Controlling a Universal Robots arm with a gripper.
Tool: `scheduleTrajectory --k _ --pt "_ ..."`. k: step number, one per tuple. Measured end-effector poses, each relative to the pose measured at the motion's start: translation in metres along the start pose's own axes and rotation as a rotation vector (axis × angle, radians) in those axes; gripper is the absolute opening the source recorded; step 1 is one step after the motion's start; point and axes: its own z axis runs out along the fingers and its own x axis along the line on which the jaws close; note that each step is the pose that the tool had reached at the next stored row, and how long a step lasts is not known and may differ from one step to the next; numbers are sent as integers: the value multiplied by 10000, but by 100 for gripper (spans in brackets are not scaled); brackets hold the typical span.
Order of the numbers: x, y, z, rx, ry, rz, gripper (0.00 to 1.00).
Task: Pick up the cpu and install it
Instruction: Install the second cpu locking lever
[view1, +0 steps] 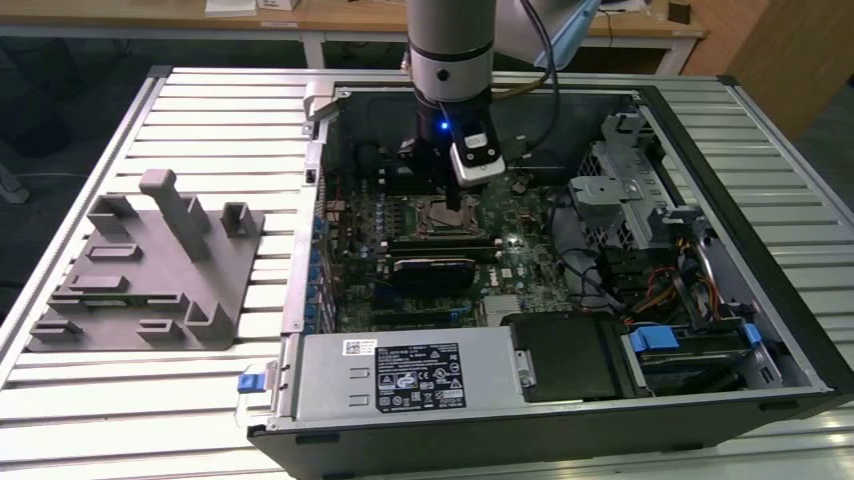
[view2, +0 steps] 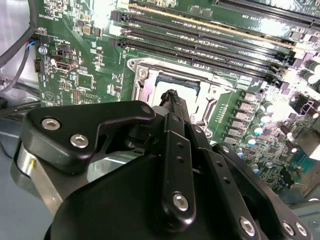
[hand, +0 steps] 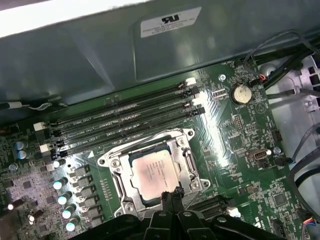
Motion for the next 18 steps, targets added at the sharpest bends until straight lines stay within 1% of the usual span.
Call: scheduleTrajectory --k 5,9,14,18 --pt "-18 -36 0 4 13 1 11" --pt "-40 -75 1 20 59 2 11" --pt "-77 -175 7 32 94 2 11" --pt "-97 -237 14 33 103 -9 11"
